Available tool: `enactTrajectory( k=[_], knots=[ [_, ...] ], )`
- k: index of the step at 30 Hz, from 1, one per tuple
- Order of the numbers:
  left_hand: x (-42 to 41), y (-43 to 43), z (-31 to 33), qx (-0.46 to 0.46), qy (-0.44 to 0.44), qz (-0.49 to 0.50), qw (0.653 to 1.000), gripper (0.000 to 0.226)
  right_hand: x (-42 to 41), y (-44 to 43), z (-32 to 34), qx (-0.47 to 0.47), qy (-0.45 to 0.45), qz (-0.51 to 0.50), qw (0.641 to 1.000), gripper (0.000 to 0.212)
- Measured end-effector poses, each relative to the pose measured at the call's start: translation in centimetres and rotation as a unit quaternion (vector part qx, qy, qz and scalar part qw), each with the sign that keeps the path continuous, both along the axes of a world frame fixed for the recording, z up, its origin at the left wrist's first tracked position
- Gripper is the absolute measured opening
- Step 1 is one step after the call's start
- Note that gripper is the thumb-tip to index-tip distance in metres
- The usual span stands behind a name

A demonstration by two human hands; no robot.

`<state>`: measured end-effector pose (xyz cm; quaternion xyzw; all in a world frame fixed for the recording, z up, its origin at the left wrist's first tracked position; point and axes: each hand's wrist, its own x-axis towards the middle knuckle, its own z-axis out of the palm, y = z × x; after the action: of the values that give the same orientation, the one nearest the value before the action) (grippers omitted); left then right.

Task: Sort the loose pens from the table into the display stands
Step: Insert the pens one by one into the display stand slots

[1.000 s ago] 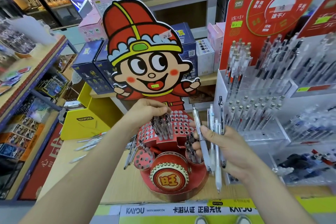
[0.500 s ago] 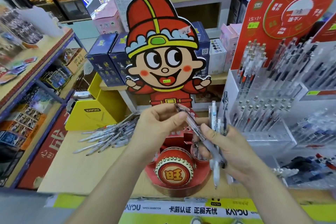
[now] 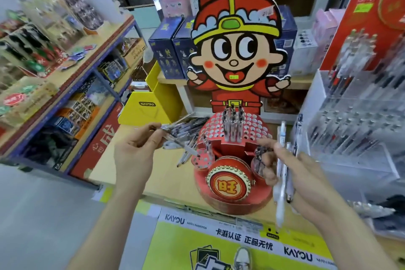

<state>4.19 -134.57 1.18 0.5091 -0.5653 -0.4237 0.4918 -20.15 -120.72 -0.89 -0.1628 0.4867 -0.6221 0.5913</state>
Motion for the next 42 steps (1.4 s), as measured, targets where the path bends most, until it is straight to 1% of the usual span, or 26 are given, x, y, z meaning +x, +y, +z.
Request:
enactTrajectory(
  k=[3,7,12,14,16,19,21,24,26,29,31,35,37,38,39,40,42],
  knots=[
    [-0.2,-1.2,-2.2,0.013,-0.046,-0.003,0.999,0.016,1.0,0.4,-0.4,0.015,0.056,0.031,0.998,0.032],
    [-1.1,-3.4,-4.5,0.024,-0.090,-0.040,0.995,0.011,2.0,0.2,-0.6,0.027,0.054,0.019,0.998,0.036],
    [-2.1,-6.0,-7.0,0.020,-0.156,-0.116,0.981,0.011,3.2,-1.9,-0.2,0.021,0.042,-0.030,0.998,0.037],
    [-1.9,-6.8,-7.6,0.001,-0.199,-0.159,0.967,0.009,4.4,-3.0,0.0,0.016,0.030,-0.050,0.998,0.037],
    [-1.4,-7.7,-8.1,-0.048,-0.240,-0.202,0.948,0.010,5.7,-3.9,-0.1,0.009,0.008,-0.070,0.997,0.035],
    [-0.9,-8.9,-8.4,-0.102,-0.255,-0.273,0.922,0.013,7.4,-5.0,-0.2,0.006,-0.017,-0.103,0.995,0.029],
    [-1.0,-9.3,-8.5,-0.135,-0.263,-0.330,0.897,0.017,8.5,-5.4,0.1,0.014,0.005,-0.113,0.994,0.028],
    [-1.6,-10.2,-8.2,-0.132,-0.278,-0.378,0.873,0.023,9.8,-5.7,0.6,0.029,0.040,-0.130,0.990,0.026],
    [-2.3,-10.8,-8.0,-0.130,-0.284,-0.401,0.861,0.022,10.5,-6.0,0.9,0.017,0.044,-0.147,0.988,0.025],
    [-3.1,-11.2,-7.6,-0.136,-0.315,-0.441,0.829,0.022,11.4,-6.4,1.3,0.012,0.047,-0.163,0.985,0.030],
    [-3.3,-11.4,-7.5,-0.137,-0.331,-0.454,0.816,0.023,11.9,-6.7,1.5,0.015,0.046,-0.168,0.985,0.031],
    [-2.9,-11.8,-7.4,-0.129,-0.330,-0.463,0.813,0.024,12.4,-7.4,1.6,0.022,0.042,-0.162,0.986,0.032],
    [-2.7,-11.6,-7.4,-0.119,-0.334,-0.471,0.807,0.027,12.6,-7.7,1.7,0.009,0.037,-0.154,0.987,0.035],
    [-2.6,-11.6,-7.2,-0.107,-0.332,-0.469,0.811,0.030,12.7,-7.8,1.7,0.000,0.031,-0.147,0.989,0.037],
    [-2.5,-11.5,-7.0,-0.094,-0.321,-0.459,0.823,0.033,12.8,-7.9,1.7,-0.009,0.024,-0.139,0.990,0.039],
    [-2.4,-11.5,-6.6,-0.082,-0.294,-0.442,0.844,0.033,12.8,-7.9,1.7,-0.014,0.020,-0.132,0.991,0.041],
    [-2.2,-11.2,-4.8,-0.041,-0.191,-0.405,0.893,0.025,12.8,-8.0,1.7,-0.017,0.022,-0.122,0.992,0.044]
  ],
)
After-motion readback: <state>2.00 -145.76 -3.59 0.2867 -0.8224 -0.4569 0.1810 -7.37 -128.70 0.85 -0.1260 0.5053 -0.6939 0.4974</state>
